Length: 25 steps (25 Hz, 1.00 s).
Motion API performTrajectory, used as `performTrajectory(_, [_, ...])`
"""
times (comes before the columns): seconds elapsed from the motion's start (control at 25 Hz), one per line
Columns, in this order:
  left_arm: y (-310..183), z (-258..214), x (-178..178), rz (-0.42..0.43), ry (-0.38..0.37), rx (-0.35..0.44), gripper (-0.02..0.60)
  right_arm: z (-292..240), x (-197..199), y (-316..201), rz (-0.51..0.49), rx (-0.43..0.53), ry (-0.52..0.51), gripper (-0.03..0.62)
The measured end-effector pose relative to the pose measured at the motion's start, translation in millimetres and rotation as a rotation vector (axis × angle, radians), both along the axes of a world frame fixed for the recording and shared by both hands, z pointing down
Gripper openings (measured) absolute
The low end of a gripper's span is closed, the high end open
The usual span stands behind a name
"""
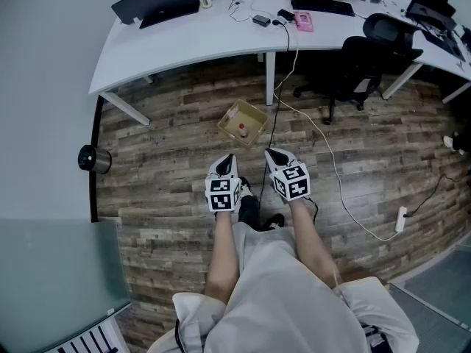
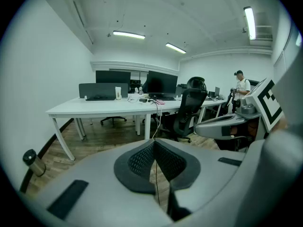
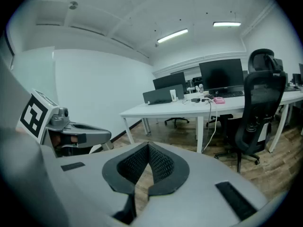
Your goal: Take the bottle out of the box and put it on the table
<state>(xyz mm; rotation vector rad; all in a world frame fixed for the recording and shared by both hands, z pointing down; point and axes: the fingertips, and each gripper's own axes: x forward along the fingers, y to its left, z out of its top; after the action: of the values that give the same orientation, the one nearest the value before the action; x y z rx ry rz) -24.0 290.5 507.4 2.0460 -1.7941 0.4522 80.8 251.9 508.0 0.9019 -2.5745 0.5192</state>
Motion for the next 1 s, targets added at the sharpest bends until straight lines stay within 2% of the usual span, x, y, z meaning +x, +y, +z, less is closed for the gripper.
performTrajectory(0.6, [-35.7, 19.4, -13.6, 0.024, 0.016, -0.042, 0.014, 11.0, -8.2, -40.0, 0.031, -0.043, -0.014, 0.037])
performTrajectory(1.0, [-105.6, 12.1, -36.2, 0.054, 0.014, -0.028, 0.014, 6.6, -26.6, -99.7, 0.037, -0.023, -0.002, 0.037])
